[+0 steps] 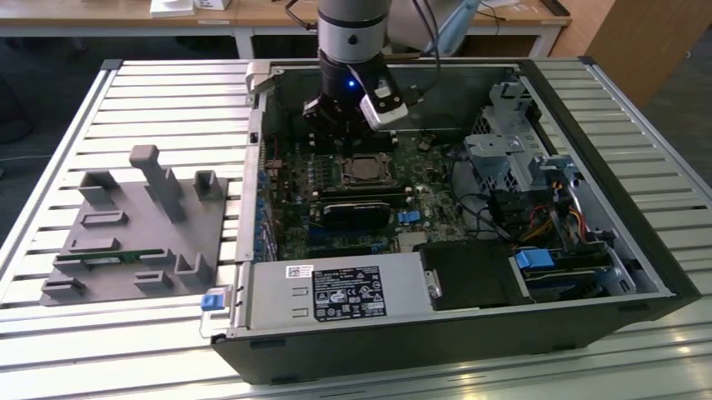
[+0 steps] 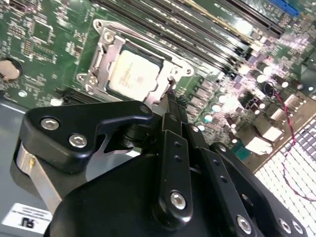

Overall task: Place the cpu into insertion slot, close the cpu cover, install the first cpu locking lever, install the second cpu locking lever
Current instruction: 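Install the first cpu locking lever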

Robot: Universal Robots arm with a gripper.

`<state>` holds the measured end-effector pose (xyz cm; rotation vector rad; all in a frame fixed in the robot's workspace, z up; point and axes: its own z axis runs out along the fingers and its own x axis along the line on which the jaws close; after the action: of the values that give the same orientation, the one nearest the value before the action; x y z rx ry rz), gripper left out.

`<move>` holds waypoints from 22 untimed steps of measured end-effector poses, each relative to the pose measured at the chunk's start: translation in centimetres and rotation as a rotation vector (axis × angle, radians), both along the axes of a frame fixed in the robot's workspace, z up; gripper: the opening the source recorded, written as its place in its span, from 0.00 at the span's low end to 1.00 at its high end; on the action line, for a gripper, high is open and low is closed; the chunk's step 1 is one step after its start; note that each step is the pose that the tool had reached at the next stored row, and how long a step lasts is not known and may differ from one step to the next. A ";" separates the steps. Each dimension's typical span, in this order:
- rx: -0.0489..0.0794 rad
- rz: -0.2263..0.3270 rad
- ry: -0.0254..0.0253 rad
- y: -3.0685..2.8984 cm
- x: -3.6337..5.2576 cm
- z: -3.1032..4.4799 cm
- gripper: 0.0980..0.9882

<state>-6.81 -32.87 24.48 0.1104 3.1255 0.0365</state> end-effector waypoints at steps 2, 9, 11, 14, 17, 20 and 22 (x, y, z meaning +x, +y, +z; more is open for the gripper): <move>0.001 0.000 -0.0006 0.00 -0.29 0.00 0.02; 0.005 0.000 -0.0032 0.00 -1.79 0.00 0.02; 0.006 0.000 -0.0033 0.02 -1.97 -0.01 0.02; 0.012 0.000 -0.0031 0.08 -2.07 0.00 0.02; 0.017 0.000 -0.0032 0.15 -2.10 0.06 0.02; 0.018 0.000 -0.0032 0.19 -2.11 0.23 0.02; 0.018 0.000 -0.0034 0.20 -2.12 0.24 0.02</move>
<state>-8.93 -32.67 24.72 0.1105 3.1223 0.0651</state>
